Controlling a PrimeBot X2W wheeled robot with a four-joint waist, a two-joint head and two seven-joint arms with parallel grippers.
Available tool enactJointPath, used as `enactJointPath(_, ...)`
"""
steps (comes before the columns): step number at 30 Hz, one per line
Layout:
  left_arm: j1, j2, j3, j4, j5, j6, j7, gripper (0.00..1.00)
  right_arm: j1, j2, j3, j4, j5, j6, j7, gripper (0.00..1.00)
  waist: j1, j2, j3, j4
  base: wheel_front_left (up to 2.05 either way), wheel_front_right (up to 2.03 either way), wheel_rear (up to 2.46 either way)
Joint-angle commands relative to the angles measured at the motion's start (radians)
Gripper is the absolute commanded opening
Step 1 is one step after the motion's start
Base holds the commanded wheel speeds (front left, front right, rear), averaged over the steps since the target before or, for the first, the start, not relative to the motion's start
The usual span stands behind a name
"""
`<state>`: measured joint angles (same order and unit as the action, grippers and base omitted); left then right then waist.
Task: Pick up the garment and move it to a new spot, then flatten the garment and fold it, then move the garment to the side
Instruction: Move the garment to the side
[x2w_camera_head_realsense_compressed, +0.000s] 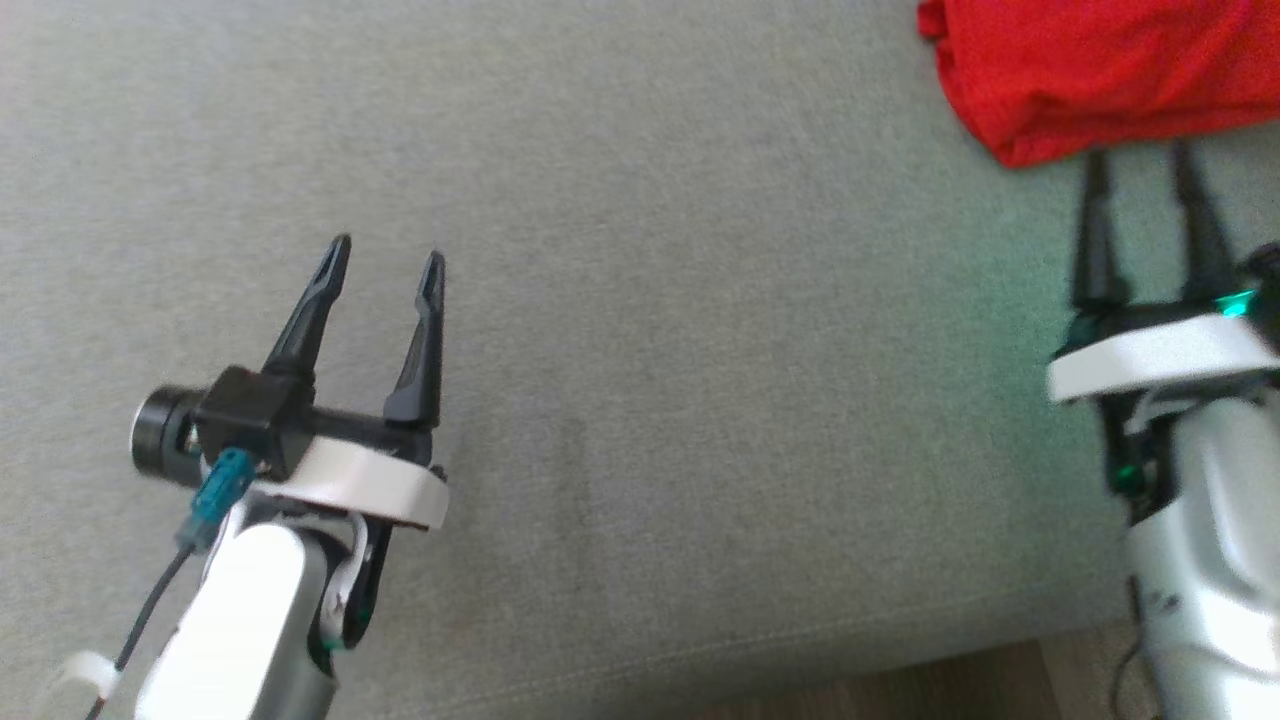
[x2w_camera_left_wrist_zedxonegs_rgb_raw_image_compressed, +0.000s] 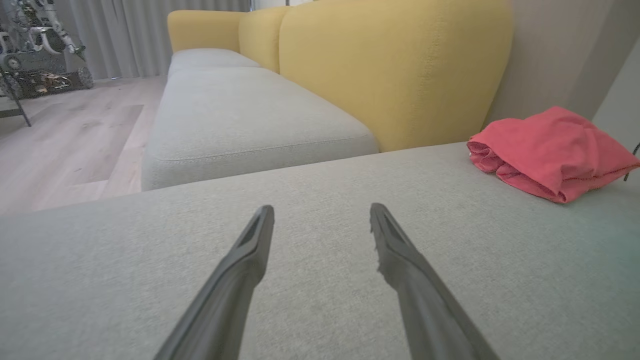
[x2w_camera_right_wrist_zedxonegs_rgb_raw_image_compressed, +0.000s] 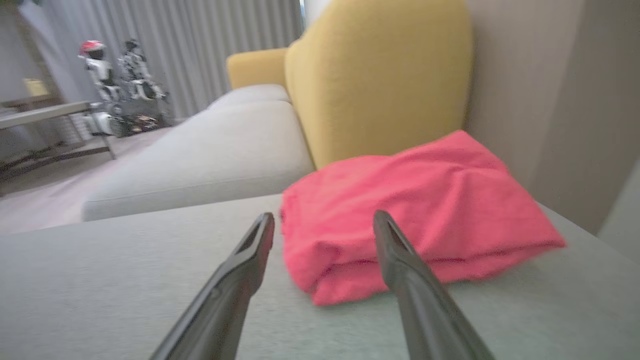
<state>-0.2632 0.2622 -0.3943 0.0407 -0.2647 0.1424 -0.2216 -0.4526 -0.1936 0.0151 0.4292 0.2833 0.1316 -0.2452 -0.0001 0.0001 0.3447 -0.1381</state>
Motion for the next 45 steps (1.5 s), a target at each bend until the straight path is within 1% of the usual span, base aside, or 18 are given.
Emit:
enactJointPath(1,0.004,0.008,0.050,-0.017,-0.009,0.009,-0.011,1.00,0.030,0.026,0.031,-0.085,-0.028,-0.001,0.016,1.00,0.0001,-0.0001,-0.046,0.039,0.00,0.00,0.00)
enactJointPath(5,0.036,0.000,0.061,0.001,-0.023,0.020,-0.022,1.00,0.091,0.071,0.051,-0.186,-0.063,-0.001,0.053,1.00,0.0001,-0.0001,-0.085,0.072,0.00,0.00,0.00)
enactJointPath(6,0.036,0.000,0.061,0.001,-0.023,0.020,-0.022,1.00,0.091,0.071,0.051,-0.186,-0.063,-0.001,0.053,1.00,0.0001,-0.0001,-0.085,0.072,0.00,0.00,0.00)
enactJointPath(11,0.074,-0.004,0.076,0.019,-0.031,0.031,-0.032,1.00,0.153,0.097,0.084,-0.265,-0.097,-0.001,0.106,1.00,0.0001,-0.0001,-0.132,0.115,0.00,0.00,0.00)
enactJointPath(18,0.123,0.003,0.087,0.029,-0.036,0.035,-0.036,1.00,0.220,0.114,0.081,-0.299,-0.115,-0.001,0.127,1.00,0.0001,-0.0001,-0.186,0.129,0.00,0.00,0.00)
enactJointPath(30,0.224,0.017,0.080,0.026,-0.036,0.041,-0.039,1.00,0.353,0.126,0.075,-0.341,-0.153,-0.001,0.171,1.00,0.0001,-0.0001,-0.300,0.126,0.00,0.00,0.00)
enactJointPath(38,0.268,0.031,0.077,0.021,-0.027,0.061,-0.037,1.00,0.410,0.133,0.072,-0.369,-0.155,-0.001,0.192,1.00,0.0001,-0.0001,-0.344,0.122,0.00,0.00,0.00)
enactJointPath(45,0.290,0.040,0.078,0.006,-0.032,0.072,-0.026,1.00,0.439,0.137,0.077,-0.391,-0.162,-0.001,0.209,1.00,0.0001,-0.0001,-0.361,0.119,0.00,0.00,0.00)
